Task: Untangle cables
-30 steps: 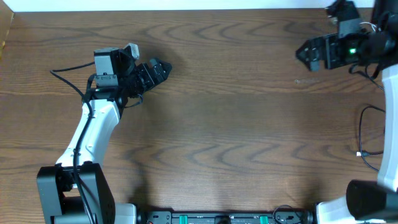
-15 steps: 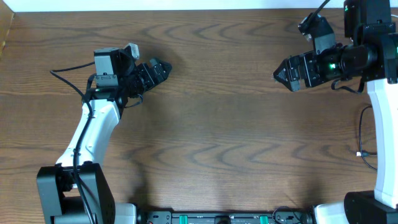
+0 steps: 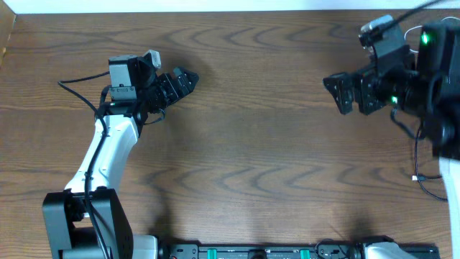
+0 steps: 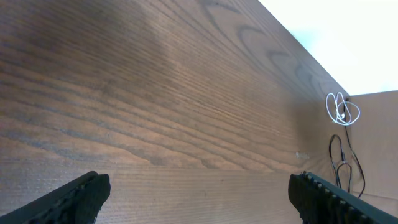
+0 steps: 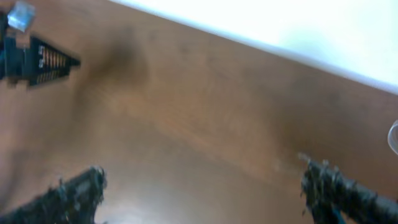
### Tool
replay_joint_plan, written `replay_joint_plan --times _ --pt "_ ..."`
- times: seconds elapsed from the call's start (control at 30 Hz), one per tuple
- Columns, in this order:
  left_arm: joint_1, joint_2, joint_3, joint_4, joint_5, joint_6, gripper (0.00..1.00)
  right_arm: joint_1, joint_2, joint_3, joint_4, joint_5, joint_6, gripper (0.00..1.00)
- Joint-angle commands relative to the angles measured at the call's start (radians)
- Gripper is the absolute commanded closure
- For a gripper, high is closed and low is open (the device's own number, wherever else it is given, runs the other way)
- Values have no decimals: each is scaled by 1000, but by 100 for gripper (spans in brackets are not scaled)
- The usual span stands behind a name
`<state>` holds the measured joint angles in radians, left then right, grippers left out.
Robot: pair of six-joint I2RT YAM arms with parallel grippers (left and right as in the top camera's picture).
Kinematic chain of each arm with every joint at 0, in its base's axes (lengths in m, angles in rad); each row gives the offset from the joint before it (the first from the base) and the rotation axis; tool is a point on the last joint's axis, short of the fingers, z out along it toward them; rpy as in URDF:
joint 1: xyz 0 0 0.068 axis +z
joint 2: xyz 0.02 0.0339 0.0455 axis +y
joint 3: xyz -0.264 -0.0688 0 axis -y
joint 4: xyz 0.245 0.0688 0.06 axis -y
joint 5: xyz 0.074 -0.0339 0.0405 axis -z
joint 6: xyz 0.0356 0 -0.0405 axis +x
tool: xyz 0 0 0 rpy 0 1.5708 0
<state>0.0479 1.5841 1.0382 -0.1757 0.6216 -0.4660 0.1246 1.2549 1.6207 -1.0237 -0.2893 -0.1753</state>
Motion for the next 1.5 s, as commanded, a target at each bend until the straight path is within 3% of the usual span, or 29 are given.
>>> replay_joint_plan --times 0.0,0.27,0.73,0.97,1.13,1.47 --pt "2 0 7 0 -6 21 3 -35 -130 -214 129 29 2 1" --pt "2 0 7 0 -6 21 3 -164 -553 -797 576 24 2 1" --pt "2 0 7 0 -6 21 3 -254 -1125 -1454 975 29 2 1" --pt "2 0 7 0 -6 21 3 -220 -1224 -1618 1070 30 2 1" --pt "2 0 7 0 -6 21 3 -188 -1250 -1615 970 24 2 1" --pt "2 0 7 0 -6 21 3 -166 -1250 -1615 970 25 85 1"
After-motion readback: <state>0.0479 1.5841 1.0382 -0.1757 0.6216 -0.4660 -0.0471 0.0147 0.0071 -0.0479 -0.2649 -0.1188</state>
